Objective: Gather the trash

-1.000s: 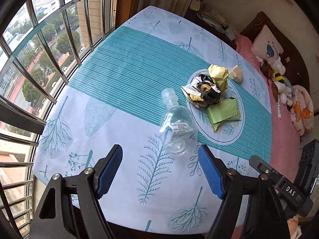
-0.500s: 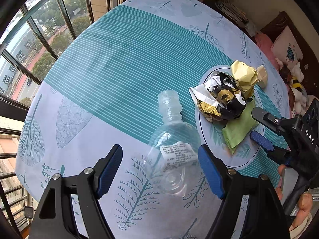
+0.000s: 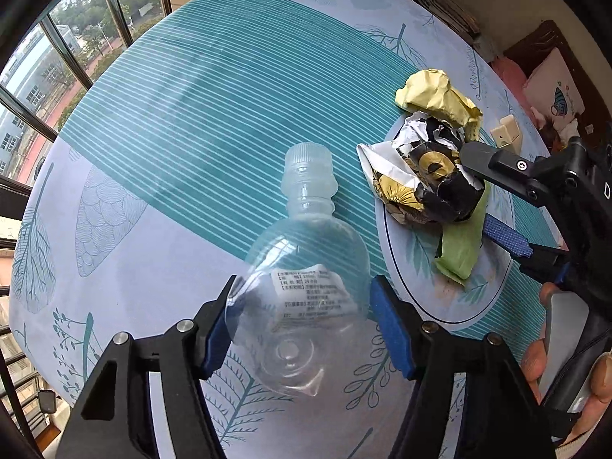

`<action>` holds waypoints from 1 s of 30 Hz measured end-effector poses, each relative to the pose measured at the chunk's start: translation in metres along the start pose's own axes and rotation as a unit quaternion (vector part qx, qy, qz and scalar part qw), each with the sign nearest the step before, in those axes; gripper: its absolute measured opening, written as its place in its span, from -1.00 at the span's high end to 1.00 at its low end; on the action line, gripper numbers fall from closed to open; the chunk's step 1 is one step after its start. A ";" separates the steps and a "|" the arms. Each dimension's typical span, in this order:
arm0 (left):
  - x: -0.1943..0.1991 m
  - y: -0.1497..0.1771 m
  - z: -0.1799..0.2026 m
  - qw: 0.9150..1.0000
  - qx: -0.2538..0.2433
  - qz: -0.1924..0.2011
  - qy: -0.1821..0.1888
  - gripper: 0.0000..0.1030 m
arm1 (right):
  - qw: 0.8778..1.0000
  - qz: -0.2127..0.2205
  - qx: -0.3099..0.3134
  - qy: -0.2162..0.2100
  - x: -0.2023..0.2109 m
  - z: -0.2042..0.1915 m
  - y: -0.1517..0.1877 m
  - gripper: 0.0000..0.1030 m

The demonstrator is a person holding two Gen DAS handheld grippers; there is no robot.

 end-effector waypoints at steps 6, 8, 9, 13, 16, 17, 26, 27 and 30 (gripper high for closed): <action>0.001 0.004 0.001 1.000 0.004 0.007 0.007 -0.04 | 0.998 -0.006 0.047 0.032 -0.014 -0.021 0.007 -0.95; 0.004 0.006 -0.001 1.000 0.005 0.009 0.007 0.20 | 0.997 -0.008 0.055 0.044 -0.018 -0.025 0.007 -0.96; 0.004 0.005 -0.005 1.000 0.006 0.008 0.008 0.31 | 0.997 -0.009 0.062 0.051 -0.020 -0.028 0.008 -0.96; 0.005 0.007 -0.011 1.000 0.019 0.009 0.021 0.40 | 0.992 -0.014 0.094 0.079 -0.027 -0.034 0.009 -0.97; 0.008 0.009 -0.017 0.999 0.021 0.016 0.019 0.55 | 0.989 -0.011 0.114 0.093 -0.029 -0.037 0.011 -0.97; 0.010 0.010 -0.019 0.999 0.022 0.018 0.019 0.55 | 0.989 -0.009 0.114 0.094 -0.029 -0.038 0.010 -0.97; 0.032 0.009 -0.041 0.998 0.032 0.045 0.022 0.55 | 0.991 0.009 0.107 0.073 -0.021 -0.037 0.010 -0.68; 0.037 0.011 -0.043 0.998 0.033 0.050 0.024 0.55 | 0.992 0.009 0.108 0.066 -0.020 -0.038 0.011 -0.60; 0.041 0.010 -0.047 0.997 0.038 0.056 0.026 0.55 | 0.992 0.019 0.117 0.052 -0.017 -0.040 0.012 -0.49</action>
Point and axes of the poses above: each gripper's, at about its wrist camera, not at the fingertips, and x roughly against the way its jaws point, z to its right, y to its underside, the point moved 10 cm from there along -x, roughly the way its jaws point, and after that the axes turned 3 degrees about -y, right-handed, at the moved point
